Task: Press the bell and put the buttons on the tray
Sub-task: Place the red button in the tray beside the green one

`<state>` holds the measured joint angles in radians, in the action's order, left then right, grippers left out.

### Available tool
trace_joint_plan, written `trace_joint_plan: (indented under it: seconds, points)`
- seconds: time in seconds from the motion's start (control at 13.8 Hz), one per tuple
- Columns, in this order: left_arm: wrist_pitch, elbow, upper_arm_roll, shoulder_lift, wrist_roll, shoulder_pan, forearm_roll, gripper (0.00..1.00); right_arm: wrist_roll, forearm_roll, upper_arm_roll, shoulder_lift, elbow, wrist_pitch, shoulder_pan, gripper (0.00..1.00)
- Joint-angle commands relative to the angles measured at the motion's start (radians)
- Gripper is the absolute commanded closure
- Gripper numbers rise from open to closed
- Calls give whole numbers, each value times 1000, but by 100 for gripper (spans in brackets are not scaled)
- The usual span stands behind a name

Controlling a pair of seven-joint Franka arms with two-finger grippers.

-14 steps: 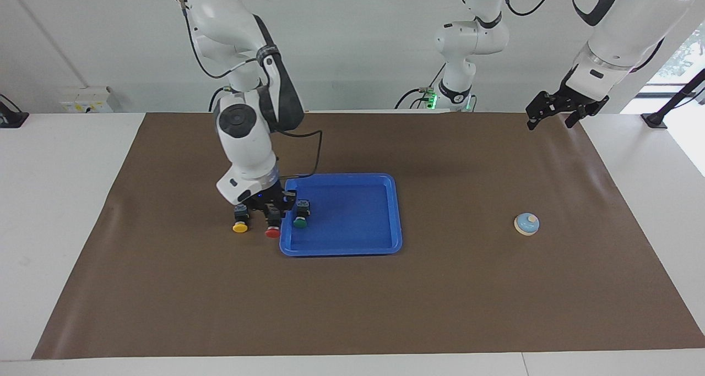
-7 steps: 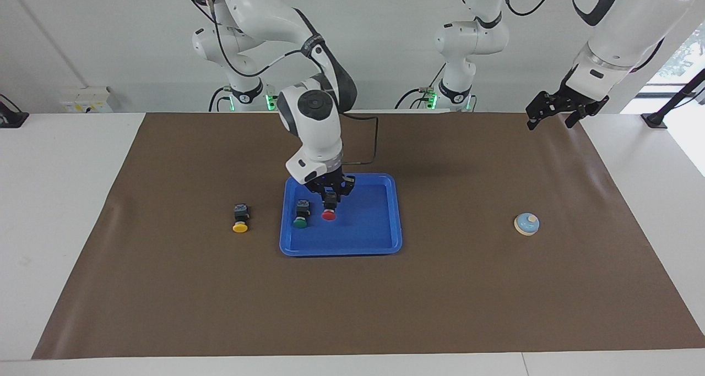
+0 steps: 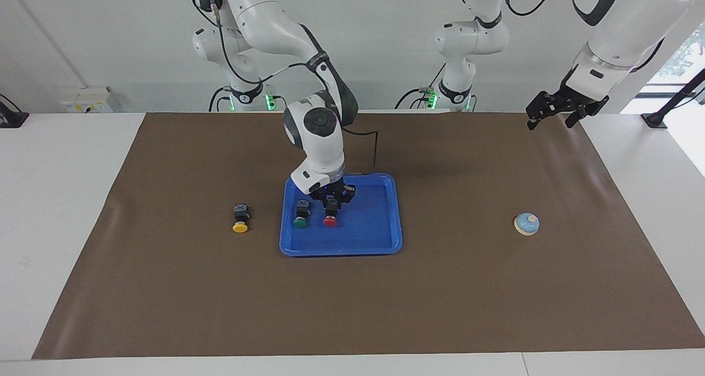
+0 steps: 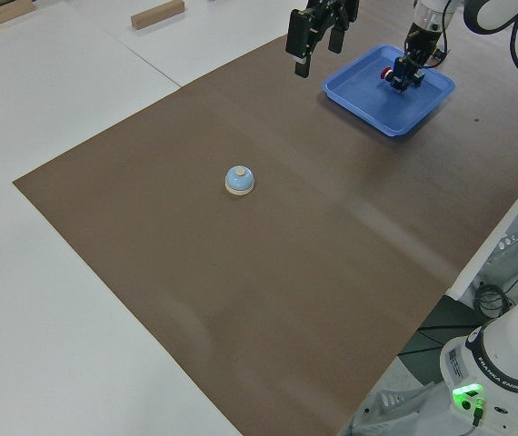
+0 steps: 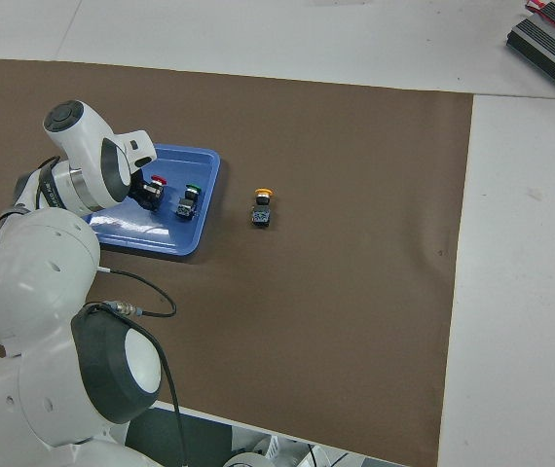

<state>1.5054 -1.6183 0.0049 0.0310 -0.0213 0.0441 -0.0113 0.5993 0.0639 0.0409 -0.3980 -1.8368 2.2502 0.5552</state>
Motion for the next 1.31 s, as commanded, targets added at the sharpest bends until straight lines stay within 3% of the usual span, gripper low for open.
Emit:
trace_joint_plan:
  seconds: [0.0, 0.29, 0.51, 0.8, 0.95, 1.09, 1.24]
  points:
    - [-10, -11, 0, 12, -8, -3, 1, 0, -41, 4, -4, 21, -13, -1, -12, 0]
    - [-10, -11, 0, 12, -8, -3, 1, 0, -168, -7, 14, 21, 128, -199, -86, 0]
    - [-10, -11, 0, 12, -8, -3, 1, 0, -433, -7, 17, 68, 122, -228, -223, 0]
    - [-10, -11, 0, 12, -8, -3, 1, 0, -660, -22, 17, 111, 16, -193, -343, 0]
    - [-10, -11, 0, 12, -8, -3, 1, 0, -766, -23, 17, 143, -114, -50, -403, 0]
    - [-10, -11, 0, 12, -8, -3, 1, 0, -780, -23, 17, 163, -205, 50, -413, 0]
    - [-10, -11, 0, 12, -8, -3, 1, 0, -768, -23, 16, 165, -223, 63, -402, 0]
